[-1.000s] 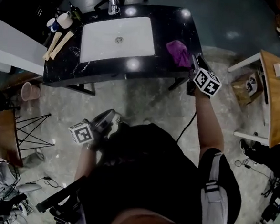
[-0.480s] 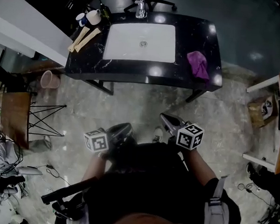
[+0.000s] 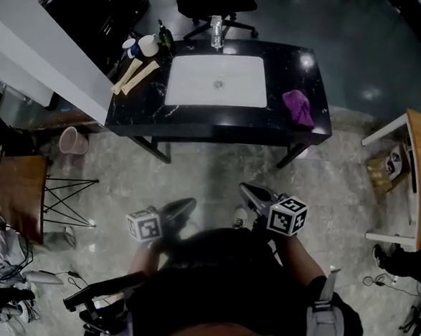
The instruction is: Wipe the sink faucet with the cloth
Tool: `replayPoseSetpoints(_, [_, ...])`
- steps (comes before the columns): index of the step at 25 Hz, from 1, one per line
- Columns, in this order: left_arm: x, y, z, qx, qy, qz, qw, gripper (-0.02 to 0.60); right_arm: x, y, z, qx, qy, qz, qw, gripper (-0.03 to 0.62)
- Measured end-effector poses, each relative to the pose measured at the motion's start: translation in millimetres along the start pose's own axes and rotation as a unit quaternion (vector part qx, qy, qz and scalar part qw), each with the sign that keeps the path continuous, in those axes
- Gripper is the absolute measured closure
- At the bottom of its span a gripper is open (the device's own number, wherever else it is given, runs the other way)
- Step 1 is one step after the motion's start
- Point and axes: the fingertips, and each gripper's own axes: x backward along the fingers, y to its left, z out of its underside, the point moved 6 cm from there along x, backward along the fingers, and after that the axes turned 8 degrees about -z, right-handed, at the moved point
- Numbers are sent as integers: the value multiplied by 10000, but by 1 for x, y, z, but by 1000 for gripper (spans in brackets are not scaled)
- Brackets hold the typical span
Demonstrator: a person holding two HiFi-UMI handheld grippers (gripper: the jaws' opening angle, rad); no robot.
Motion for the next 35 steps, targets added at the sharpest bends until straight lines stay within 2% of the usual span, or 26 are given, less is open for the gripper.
replayPoseSetpoints(7, [43, 24, -7, -91, 173, 324, 9993, 581, -42, 55, 38, 110, -97, 185, 9997, 585])
replayPoseSetpoints(14, [79, 45, -6, -221, 528, 542, 9969, 581, -71, 89, 89, -26, -110, 413, 9991, 585])
replayPoseSetpoints(18, [95, 62, 2, -117, 649, 665, 9956, 581, -83, 101, 113, -20, -159, 563, 9983, 585])
replayPoseSetpoints(22, [107, 69, 4, -58, 658, 726, 9952, 581, -88, 108, 120, -136, -315, 631, 9974, 585])
replayPoseSetpoints(35, [123, 73, 5, -175, 656, 839, 9942, 581, -102, 123, 129, -13, -226, 617, 9978, 585])
